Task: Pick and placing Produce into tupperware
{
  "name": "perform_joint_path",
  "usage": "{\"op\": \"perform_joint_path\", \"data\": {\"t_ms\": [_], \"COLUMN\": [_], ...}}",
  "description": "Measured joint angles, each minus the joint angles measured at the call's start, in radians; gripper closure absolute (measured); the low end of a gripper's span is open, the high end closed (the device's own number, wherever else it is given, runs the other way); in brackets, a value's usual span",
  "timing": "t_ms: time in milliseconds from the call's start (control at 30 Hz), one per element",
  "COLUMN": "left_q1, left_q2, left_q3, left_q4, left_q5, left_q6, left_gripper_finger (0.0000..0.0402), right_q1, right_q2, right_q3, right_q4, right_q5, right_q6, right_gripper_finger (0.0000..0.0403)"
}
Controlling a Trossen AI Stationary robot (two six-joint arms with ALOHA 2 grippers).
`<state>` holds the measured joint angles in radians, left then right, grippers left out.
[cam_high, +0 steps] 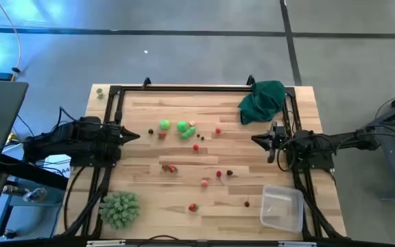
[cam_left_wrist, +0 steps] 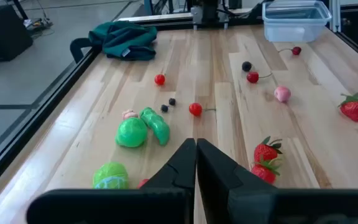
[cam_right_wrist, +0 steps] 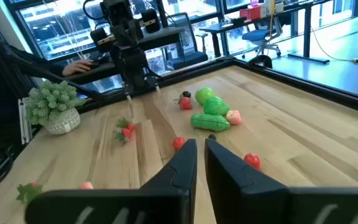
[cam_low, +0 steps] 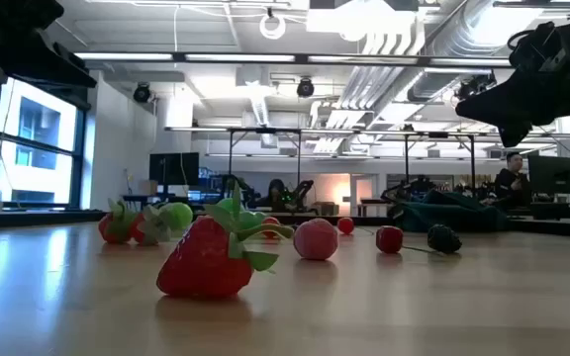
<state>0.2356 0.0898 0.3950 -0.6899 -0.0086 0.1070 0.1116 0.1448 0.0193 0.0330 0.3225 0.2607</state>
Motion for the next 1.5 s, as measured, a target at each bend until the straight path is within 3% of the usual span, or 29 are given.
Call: {"op": "perform_joint_path", "data": {"t_ms": [1500], "left_q1": [0.0], "left_q2": [0.0], "left_q3": [0.0], "left_q4": [0.0], "left_q5": [0.0], "left_q6": [0.0], "left_gripper_finger": [0.0396], "right_q1": [0.0], "right_q2": [0.0], "right_q3": [0.0], "right_q4": [0.0], "right_q5": [0.0], "right_q6": [0.0], "right_gripper_finger": [0.0378]}}
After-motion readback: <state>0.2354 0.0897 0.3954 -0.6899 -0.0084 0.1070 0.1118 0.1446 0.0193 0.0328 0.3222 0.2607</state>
